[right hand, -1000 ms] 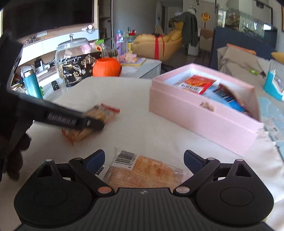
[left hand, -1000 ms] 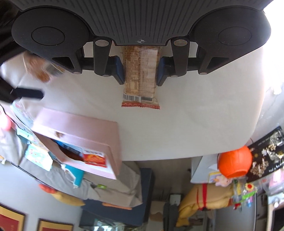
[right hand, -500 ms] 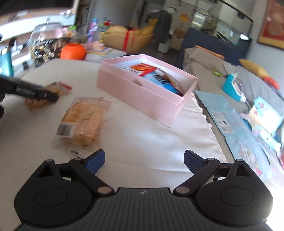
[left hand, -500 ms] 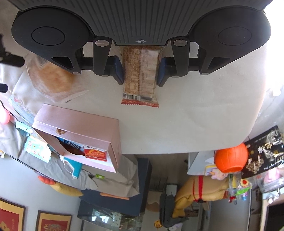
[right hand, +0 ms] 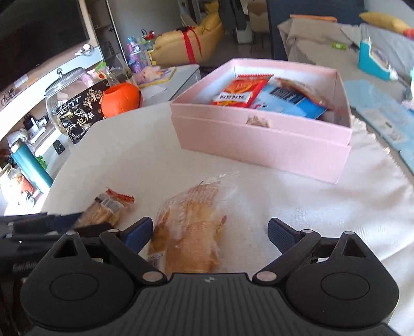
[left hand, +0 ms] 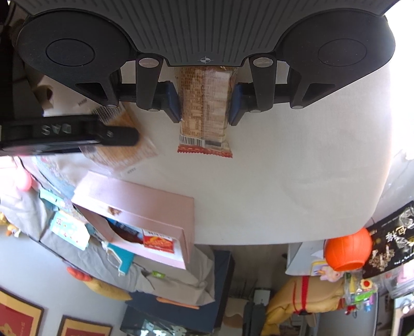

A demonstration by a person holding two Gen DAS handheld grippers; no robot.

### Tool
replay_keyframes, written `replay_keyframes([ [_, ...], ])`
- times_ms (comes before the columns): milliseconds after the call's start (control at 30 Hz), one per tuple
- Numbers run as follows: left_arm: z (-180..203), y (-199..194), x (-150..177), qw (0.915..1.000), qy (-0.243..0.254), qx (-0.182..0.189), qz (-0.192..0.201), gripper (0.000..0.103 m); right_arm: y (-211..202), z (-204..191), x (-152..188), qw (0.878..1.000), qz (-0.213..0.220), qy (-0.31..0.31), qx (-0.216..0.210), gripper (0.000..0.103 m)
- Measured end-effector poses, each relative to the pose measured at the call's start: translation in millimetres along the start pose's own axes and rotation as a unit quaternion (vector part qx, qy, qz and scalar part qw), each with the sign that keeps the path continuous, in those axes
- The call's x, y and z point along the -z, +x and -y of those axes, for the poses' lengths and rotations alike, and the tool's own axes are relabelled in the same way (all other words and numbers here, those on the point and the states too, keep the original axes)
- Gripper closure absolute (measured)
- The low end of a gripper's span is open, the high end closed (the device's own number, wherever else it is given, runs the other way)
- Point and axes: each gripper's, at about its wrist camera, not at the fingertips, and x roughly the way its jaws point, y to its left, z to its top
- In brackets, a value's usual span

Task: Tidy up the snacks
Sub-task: 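Hold the wafer packet with left while right lifts the bread bun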

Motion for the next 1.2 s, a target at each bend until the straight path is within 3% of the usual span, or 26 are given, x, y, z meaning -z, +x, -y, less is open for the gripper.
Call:
replay_keyframes([
  [133, 13, -2, 7, 1.0000, 0.006, -0.006, 0.000, 0.058, -10, 1, 11, 1.000, 0.009, -0.016, 0.007, 0.027],
  [267, 23, 0, 10, 1.0000, 0.001, -0.006, 0.003, 0.058, -26, 13, 27, 0.999, 0.011, -0.023, 0.028, 0.028],
  [367, 27, 3, 8, 1.0000, 0.009, -0.002, 0.001, 0.057, -32, 19, 36, 0.998, 0.015, -0.034, 0.042, 0.025],
  [633, 21, 9, 4, 0.9995, 0.010, 0.030, 0.004, 0.056, -25, 12, 48, 0.997, 0.031, -0.056, 0.052, 0.001],
  [933, 8, 17, -5, 0.9973, 0.005, 0.074, -0.001, 0.057, -25, 9, 49, 0.995, 0.024, -0.079, 0.049, 0.000],
  [1200, 10, 13, 5, 0.9978, -0.002, 0.065, 0.018, 0.057, -26, 9, 49, 0.995, 0.026, -0.080, 0.046, 0.000],
])
